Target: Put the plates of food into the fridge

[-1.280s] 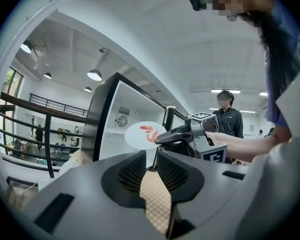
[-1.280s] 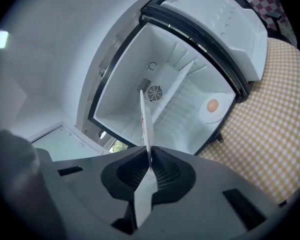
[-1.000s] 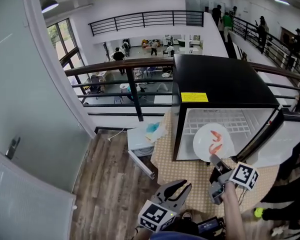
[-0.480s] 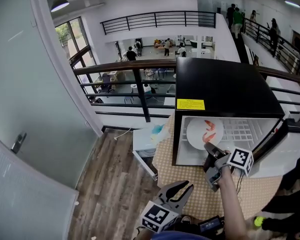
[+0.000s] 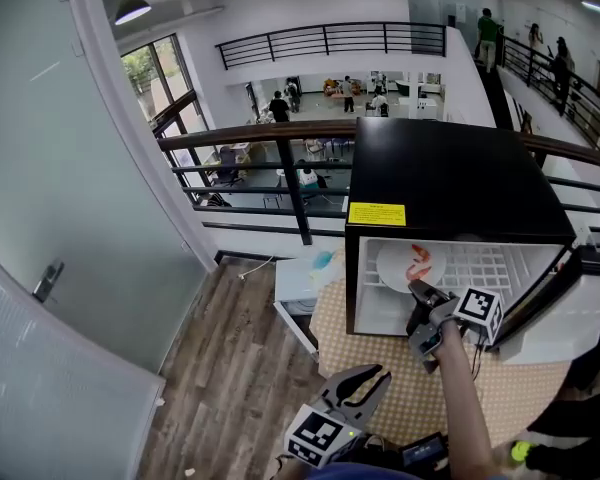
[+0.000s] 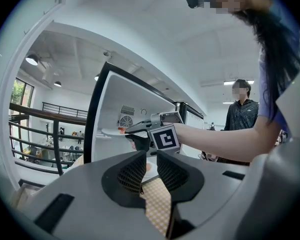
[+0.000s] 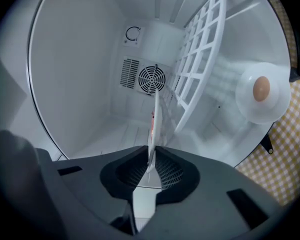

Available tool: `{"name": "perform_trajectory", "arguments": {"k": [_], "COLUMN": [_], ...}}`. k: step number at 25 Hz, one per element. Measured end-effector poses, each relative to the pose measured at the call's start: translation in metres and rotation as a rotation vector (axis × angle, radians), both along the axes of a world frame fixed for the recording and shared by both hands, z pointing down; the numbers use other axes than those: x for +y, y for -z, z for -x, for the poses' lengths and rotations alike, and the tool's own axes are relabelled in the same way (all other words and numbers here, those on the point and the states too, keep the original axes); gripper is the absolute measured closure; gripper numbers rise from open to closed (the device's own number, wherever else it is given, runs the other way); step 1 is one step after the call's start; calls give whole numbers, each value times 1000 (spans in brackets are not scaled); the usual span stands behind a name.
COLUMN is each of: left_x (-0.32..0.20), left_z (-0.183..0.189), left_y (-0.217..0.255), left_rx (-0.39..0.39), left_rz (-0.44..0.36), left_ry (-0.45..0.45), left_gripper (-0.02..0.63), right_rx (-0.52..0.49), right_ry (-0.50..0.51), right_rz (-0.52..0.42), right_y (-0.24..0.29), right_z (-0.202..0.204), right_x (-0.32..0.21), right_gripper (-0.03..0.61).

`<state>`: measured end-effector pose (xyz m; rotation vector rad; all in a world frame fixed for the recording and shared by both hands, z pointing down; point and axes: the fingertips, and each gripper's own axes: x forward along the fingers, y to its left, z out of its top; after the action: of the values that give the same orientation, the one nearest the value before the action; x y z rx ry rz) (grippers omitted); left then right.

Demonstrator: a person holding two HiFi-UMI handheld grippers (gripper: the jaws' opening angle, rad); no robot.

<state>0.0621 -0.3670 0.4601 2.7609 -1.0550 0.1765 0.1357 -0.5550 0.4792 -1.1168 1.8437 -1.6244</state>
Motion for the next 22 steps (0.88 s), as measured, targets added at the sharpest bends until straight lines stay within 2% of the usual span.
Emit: {"name": "perform_trajectory", "arguments": {"k": [7,13,15,18,22], "left_x": [-1,-2,-2,-4,-6], "left_z": [2,7,7,9,14], "left_y": [-5,-5,-6,-7,-9], "left_rx": [-13,-17,-19,-21,-22], "left_rz": [10,9,9,12,19], "left_ry": [22,46,51,60,68], "left_gripper": [545,545,545,545,545], "right_rx": [17,-15,-4,22,44], "right_ry": [35,43,71,123,145], "right_rz": [-40,-56,-80,-106,-101], "right_y": [5,13,16,21,16], "right_z": [5,9,12,18,25], "right_x": [-10,-21,-19,-13,-1], "right_gripper": [518,512,471,365,359]}}
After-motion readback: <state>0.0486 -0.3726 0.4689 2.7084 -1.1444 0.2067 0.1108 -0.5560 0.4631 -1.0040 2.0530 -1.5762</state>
